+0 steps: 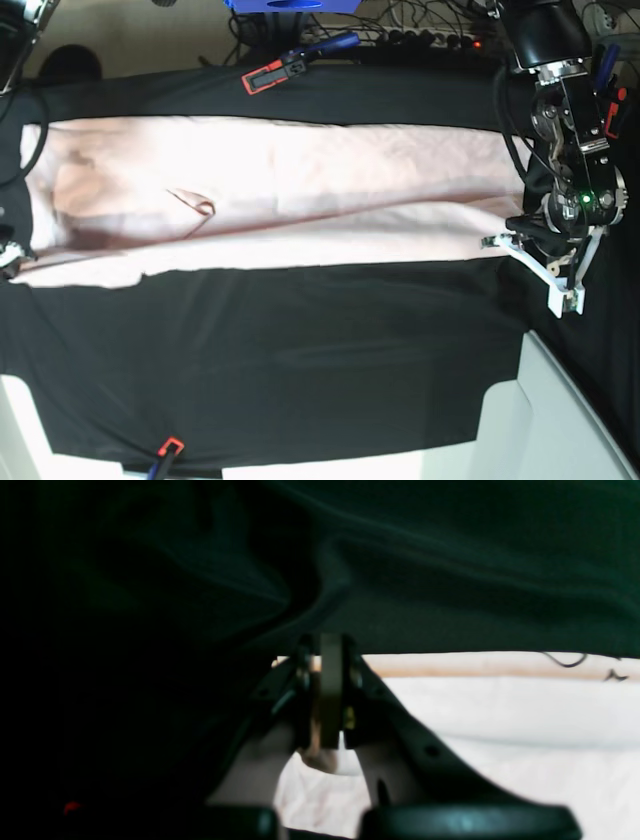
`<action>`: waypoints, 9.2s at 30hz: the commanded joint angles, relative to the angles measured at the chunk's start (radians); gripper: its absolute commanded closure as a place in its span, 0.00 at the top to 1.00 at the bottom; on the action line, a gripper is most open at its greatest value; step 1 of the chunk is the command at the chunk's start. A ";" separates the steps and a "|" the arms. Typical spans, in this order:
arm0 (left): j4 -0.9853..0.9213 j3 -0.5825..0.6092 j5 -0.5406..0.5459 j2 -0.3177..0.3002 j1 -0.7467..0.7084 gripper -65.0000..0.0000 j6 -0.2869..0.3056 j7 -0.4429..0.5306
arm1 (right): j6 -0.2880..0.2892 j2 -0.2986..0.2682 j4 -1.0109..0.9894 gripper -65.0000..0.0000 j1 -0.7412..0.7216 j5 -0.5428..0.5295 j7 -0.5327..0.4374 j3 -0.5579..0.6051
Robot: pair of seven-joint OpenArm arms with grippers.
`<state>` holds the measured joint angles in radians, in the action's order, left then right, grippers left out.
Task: Fold the T-shirt properly
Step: 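Pull the strip taut with both grippers and fold it lengthwise again, then reposition the left gripper onto the strip end and grasp it, then lift the strip end with the left gripper and fold it toward the right gripper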
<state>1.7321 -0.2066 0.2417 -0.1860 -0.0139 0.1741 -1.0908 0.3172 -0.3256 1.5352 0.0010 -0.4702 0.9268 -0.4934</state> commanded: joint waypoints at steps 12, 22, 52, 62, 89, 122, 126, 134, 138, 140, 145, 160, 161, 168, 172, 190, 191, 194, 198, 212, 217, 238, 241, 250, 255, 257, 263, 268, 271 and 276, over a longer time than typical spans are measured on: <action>-0.047 0.075 -0.012 -0.040 0.200 0.00 -0.003 0.019 | 0.000 0.035 0.058 0.00 -0.049 -0.012 0.004 -0.006; -0.056 0.074 -0.012 -0.040 0.197 0.00 -0.003 0.022 | 0.000 0.029 0.060 0.00 -0.023 -0.012 0.004 -0.009; 0.012 0.074 -0.014 -0.122 -0.116 0.00 -0.002 0.080 | 0.003 0.079 0.060 0.00 0.196 -0.012 0.004 -0.081; 0.010 0.078 -0.130 -0.120 -0.222 0.00 -0.002 0.159 | 0.003 0.098 0.055 0.00 0.219 -0.011 -0.005 -0.081; -0.094 0.072 -0.144 -0.123 -0.252 0.39 -0.002 0.217 | 0.000 0.084 -0.037 0.38 0.221 -0.009 -0.044 -0.118; 0.128 -0.095 0.077 0.009 -0.196 0.00 0.000 0.157 | 0.187 0.119 0.116 0.00 0.262 -0.011 -0.079 -0.011; 0.032 -0.176 0.077 0.029 -0.163 0.00 0.000 0.150 | 0.187 0.121 0.116 0.00 0.264 -0.012 -0.065 -0.012; -0.123 -0.258 0.216 0.004 -0.185 0.42 0.206 0.100 | 0.185 0.121 0.116 0.00 0.265 -0.011 -0.067 -0.011; -0.217 -0.365 0.399 -0.045 -0.191 0.74 0.232 0.062 | 0.185 0.121 0.116 0.00 0.274 -0.011 -0.068 -0.012; -0.251 -0.385 0.437 -0.074 -0.192 0.81 0.233 0.064 | 0.185 0.121 0.120 0.00 0.279 -0.011 -0.071 -0.012; -0.318 -0.380 0.466 -0.128 -0.173 0.84 0.233 0.064 | 0.188 0.121 0.118 0.00 0.279 -0.011 -0.073 -0.009; -0.584 -0.242 0.459 -0.142 -0.056 0.83 0.233 0.163 | 0.190 0.121 0.124 0.00 0.281 -0.011 -0.068 -0.014; -0.601 -0.242 0.459 -0.143 -0.054 0.83 0.233 0.173 | 0.190 0.121 0.124 0.00 0.281 -0.011 -0.068 -0.014; -0.639 -0.110 0.459 -0.171 -0.050 0.83 0.233 0.246 | 0.190 0.121 0.124 0.00 0.281 -0.012 -0.068 -0.011; -0.633 -0.032 0.465 -0.157 -0.050 0.83 0.233 0.246 | 0.190 0.121 0.124 0.00 0.281 -0.012 -0.067 -0.011; -0.545 -0.006 0.466 -0.105 -0.087 0.28 0.233 0.242 | 0.190 0.121 0.120 0.00 0.281 -0.012 -0.068 -0.009; -0.544 -0.006 0.466 -0.105 -0.087 0.27 0.233 0.243 | 0.190 0.121 0.120 0.00 0.281 -0.012 -0.067 -0.009; -0.544 -0.007 0.466 -0.108 -0.085 0.19 0.233 0.243 | 0.190 0.121 0.118 0.00 0.281 -0.012 -0.067 -0.009; -0.541 -0.009 0.466 -0.111 -0.079 0.00 0.233 0.243 | 0.190 0.121 0.118 0.00 0.281 -0.012 -0.067 -0.009; -0.129 -0.156 0.462 -0.082 -0.146 0.00 0.229 0.034 | 0.190 0.144 0.118 0.00 0.281 -0.012 -0.067 -0.008; -0.039 -0.146 0.460 -0.023 -0.148 0.00 0.229 -0.038 | 0.190 0.148 0.118 0.00 0.281 -0.012 -0.067 -0.008; 0.088 0.279 0.466 0.181 -0.087 0.00 0.124 -0.137 | 0.190 0.148 0.118 0.00 0.281 -0.012 -0.065 -0.008; 0.047 0.324 0.466 0.191 -0.068 0.00 0.117 -0.137 | 0.190 0.148 0.118 0.00 0.281 -0.012 -0.065 -0.008; -0.171 0.365 0.465 0.237 0.001 0.00 0.117 -0.133 | 0.190 0.148 0.118 0.00 0.281 -0.012 -0.065 -0.008; -0.191 0.367 0.465 0.244 0.015 0.00 0.117 -0.087 | 0.190 0.148 0.118 0.00 0.281 -0.012 -0.065 -0.008; -0.199 0.367 0.463 0.247 0.015 0.00 0.117 -0.087 | 0.190 0.148 0.118 0.00 0.281 -0.012 -0.065 -0.008; -0.199 0.365 0.460 0.250 0.025 0.00 0.117 -0.087 | 0.190 0.148 0.118 0.00 0.281 -0.012 -0.065 -0.008; -0.200 0.367 0.468 0.250 0.042 0.14 0.117 -0.088 | 0.190 0.148 0.118 0.00 0.281 -0.012 -0.065 -0.008; -0.200 0.365 0.468 0.268 0.045 0.35 0.117 -0.090 | 0.190 0.148 0.118 0.00 0.281 -0.012 -0.065 -0.008; -0.199 0.470 0.476 0.279 0.058 0.52 0.120 -0.093 | 0.190 0.148 0.118 0.00 0.281 -0.012 -0.065 -0.008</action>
<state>1.5169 0.2626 0.6895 0.0830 0.0326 0.2874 -1.1862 0.5011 -0.1650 1.6386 0.2859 -0.4683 0.8806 -0.4969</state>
